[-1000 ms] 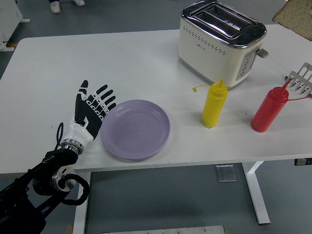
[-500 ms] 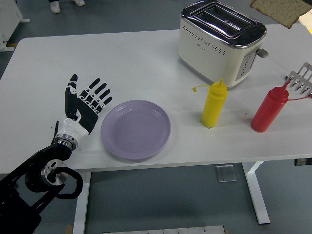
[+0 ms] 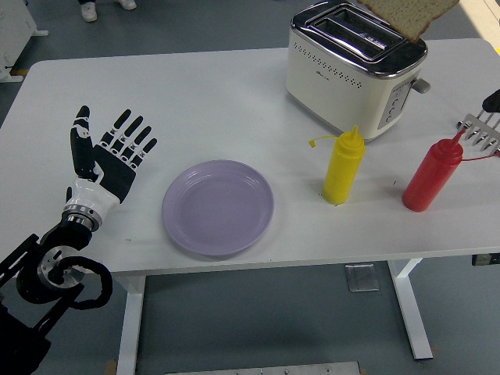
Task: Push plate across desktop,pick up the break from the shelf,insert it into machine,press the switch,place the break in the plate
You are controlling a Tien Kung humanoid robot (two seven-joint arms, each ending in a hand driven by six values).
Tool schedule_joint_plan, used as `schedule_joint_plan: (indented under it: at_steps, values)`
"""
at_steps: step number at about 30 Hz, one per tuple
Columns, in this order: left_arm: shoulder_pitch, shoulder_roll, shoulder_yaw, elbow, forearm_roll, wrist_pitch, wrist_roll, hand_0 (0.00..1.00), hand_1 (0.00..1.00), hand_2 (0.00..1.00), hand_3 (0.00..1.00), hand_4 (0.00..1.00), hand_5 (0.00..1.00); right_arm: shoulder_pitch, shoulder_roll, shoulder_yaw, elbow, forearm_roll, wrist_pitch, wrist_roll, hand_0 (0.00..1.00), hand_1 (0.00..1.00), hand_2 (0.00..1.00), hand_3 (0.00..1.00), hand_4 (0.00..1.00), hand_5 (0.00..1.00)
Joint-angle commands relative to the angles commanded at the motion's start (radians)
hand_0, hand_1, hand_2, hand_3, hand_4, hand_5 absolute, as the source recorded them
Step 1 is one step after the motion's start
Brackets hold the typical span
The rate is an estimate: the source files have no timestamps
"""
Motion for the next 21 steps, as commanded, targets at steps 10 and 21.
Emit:
schedule_joint_plan:
  at_steps: [10, 21]
  values:
    - [0.019, 0.016, -0.032, -0.006, -0.003, 0.0, -0.001, 0.848, 0.795, 0.778, 0.763, 0.778, 0.998, 0.171, 0.08, -0.149, -0.163, 0.004, -0.001, -0.085, 0.435, 0.457, 0.457, 0.486, 0.223, 0.002]
    - [0.034, 0.032, -0.091, -0.01, -0.081, -0.01, 0.018, 0.846, 0.794, 0.776, 0.765, 0.776, 0.998, 0.349, 0.179, -0.299, -0.311, -0.033, 0.056, -0.222, 0.412, 0.457, 0.464, 0.495, 0.236, 0.002]
